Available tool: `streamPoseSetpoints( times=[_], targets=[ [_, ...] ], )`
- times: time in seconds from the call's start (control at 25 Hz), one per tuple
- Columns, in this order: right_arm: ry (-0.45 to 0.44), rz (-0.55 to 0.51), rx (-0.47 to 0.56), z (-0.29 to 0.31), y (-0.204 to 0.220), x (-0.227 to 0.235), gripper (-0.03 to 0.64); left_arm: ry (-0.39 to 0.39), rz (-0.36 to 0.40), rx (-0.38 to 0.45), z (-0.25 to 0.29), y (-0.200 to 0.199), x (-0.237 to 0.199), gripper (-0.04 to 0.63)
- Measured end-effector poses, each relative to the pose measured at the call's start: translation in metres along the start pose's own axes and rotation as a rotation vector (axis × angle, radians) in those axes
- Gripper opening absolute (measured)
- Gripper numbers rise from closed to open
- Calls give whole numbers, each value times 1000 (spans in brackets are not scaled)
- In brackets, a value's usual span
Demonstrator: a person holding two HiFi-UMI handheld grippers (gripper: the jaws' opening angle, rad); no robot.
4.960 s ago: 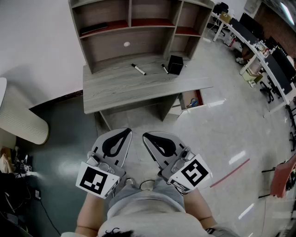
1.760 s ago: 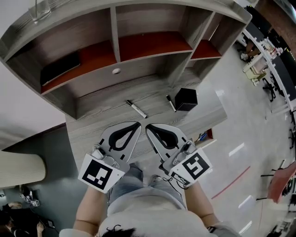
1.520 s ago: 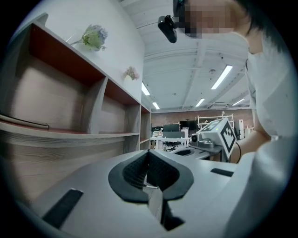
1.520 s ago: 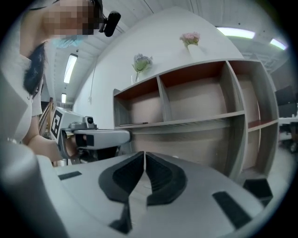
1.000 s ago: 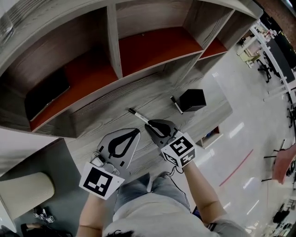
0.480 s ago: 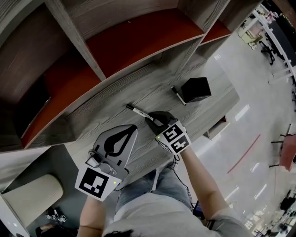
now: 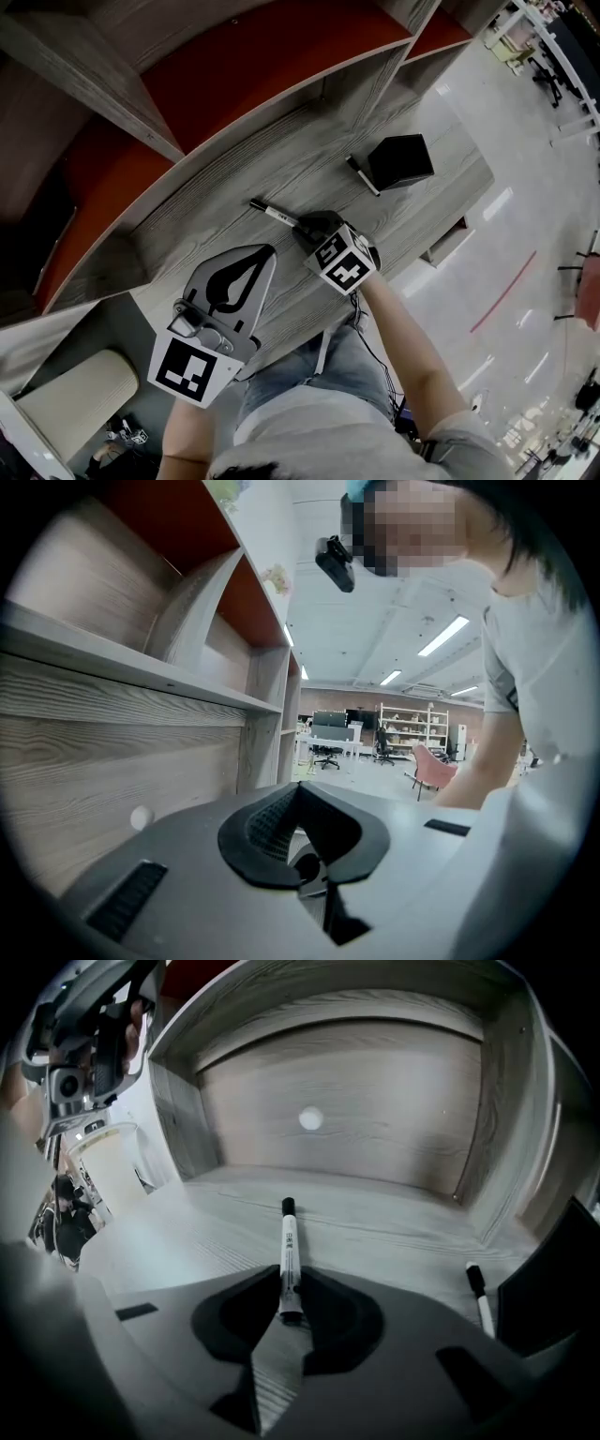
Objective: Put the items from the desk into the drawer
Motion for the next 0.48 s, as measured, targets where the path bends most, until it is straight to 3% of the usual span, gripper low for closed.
streamPoseSetpoints(
  times=[0.48],
  targets=[
    [42, -67, -7, 3, -2, -9, 72, -8, 0, -8, -1, 1, -1, 8]
  ],
)
Point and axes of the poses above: the fingertips, and each gripper's own axes: z forward along the fingers, x to its right, y out of its underside, the point moved 7 cm from there along -z, backward along the fingers, and after that the axes turned 5 degrees about y, right-handed, at the moved point
